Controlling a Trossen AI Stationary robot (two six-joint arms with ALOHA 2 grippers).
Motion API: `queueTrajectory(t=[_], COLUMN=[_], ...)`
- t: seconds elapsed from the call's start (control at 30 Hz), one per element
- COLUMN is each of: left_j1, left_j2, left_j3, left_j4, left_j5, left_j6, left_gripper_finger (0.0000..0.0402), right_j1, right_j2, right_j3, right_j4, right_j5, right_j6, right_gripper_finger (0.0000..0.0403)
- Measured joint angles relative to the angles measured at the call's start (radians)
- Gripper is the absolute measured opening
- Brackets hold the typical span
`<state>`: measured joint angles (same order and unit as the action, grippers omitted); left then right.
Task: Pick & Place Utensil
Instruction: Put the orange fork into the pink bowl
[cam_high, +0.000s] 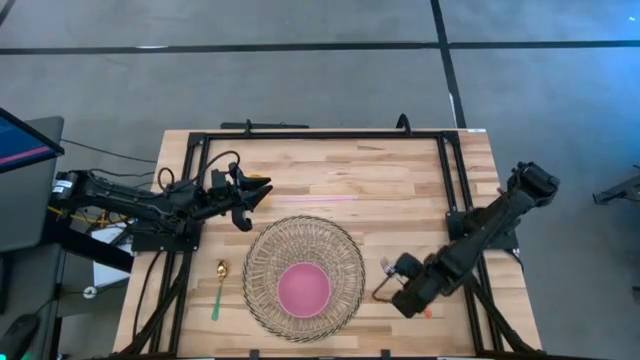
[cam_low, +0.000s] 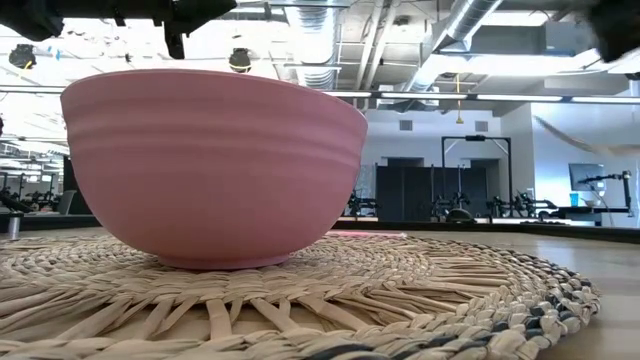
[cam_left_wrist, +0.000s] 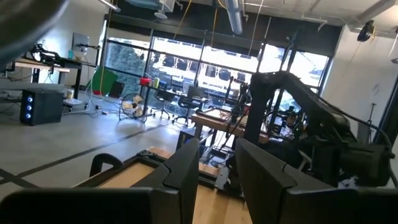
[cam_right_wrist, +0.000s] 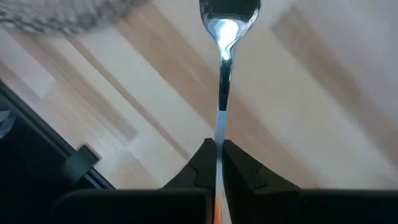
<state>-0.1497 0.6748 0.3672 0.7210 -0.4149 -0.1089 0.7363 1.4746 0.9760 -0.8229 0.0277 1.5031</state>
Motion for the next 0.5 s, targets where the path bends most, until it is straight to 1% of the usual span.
queueTrajectory(t=[0.1,0.2,0.33,0.5], left_j1=[0.0,0.0,0.0,0.0], left_j2=[0.004,0.007,0.016,0.051], left_j3=[0.0,0.0,0.0,0.0], left_j4=[-0.002,-0.002,-0.003,-0.001], left_j5=[0.0,0.0,0.0,0.0], left_j6=[0.0,0.0,0.0,-0.004], left_gripper_finger=[0.0108,0.0108,0.0108,0.0108], right_j1=[-0.066,-0.139,-0.237,-0.351], right_j2=[-0.025,-0.047,-0.05,-0.011], right_j3=[0.0,0.0,0.001,0.001], right_j4=[0.007,0.062,0.182,0.289], right_j5=[-0.002,-0.051,-0.152,-0.319], right_j6=[-0.112,-0.215,-0.363,-0.459], right_gripper_finger=[0.0007,0.0007,0.0007,0.0004])
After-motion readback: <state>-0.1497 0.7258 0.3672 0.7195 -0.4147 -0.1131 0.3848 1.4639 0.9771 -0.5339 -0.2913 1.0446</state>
